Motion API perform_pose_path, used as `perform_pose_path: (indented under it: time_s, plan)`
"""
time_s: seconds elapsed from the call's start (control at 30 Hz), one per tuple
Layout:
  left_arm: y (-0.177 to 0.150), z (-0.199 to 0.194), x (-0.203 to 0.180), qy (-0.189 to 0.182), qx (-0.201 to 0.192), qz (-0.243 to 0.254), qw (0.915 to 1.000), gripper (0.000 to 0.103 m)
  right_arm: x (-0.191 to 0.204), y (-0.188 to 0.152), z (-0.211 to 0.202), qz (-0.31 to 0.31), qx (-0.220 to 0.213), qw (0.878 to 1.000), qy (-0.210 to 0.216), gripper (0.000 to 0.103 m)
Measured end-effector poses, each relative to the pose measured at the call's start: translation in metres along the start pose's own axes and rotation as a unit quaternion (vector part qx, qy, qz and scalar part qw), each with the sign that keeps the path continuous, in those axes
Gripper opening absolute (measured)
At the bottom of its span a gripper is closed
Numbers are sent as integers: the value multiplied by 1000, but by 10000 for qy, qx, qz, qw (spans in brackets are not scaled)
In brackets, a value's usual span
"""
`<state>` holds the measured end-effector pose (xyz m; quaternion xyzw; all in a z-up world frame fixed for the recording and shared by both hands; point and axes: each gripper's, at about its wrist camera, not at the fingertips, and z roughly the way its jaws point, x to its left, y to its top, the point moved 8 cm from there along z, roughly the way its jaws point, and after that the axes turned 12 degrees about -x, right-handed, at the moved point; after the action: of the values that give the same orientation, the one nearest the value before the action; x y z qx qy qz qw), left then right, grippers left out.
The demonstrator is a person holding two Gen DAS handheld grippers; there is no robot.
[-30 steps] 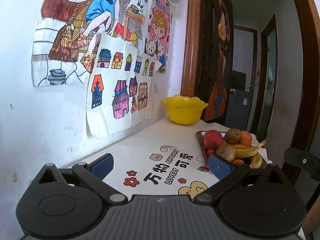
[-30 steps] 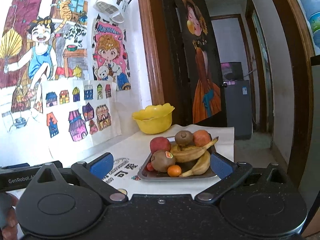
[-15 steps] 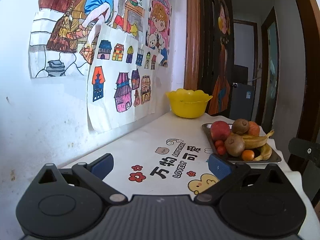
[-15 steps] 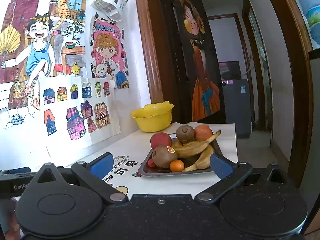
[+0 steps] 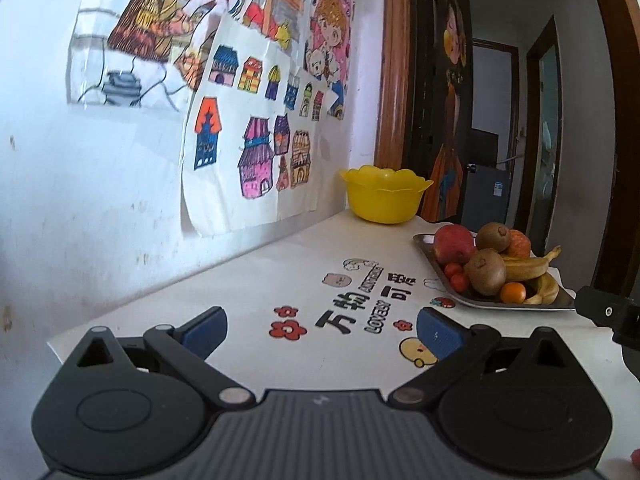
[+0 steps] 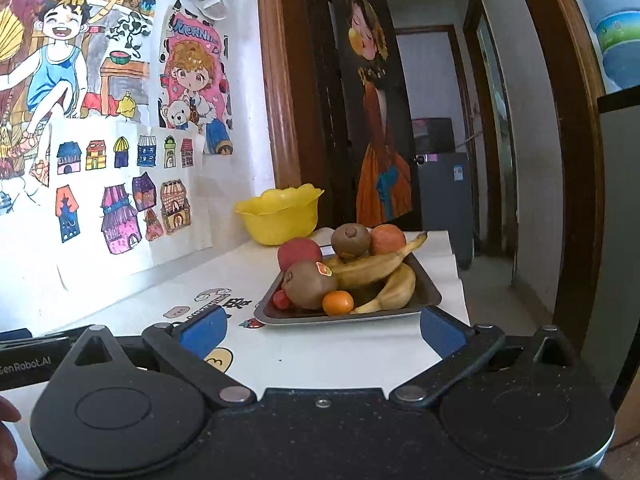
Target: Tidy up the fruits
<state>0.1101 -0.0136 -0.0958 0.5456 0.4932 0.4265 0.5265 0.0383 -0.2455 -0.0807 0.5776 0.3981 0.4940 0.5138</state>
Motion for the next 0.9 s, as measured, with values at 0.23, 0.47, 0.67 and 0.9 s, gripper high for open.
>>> perform_pose_path:
  time_s: [0.23,0.47,0.67,0.9]
  plan:
    - [-7,4,3,71,88,-24,9999,103,-1,-8,3,104,212,9997,87,102]
    - [-5,3,3,99,87,-7,9999,103,2,-12,2,117,320,9993,181,102]
    - [-6,4,1,129,127,75,9998,103,3,-13,1,138,355,9990,232,102]
    - [-7,5,2,164,138,91,9997,103,2,-15,2,140,417,9987,246,102]
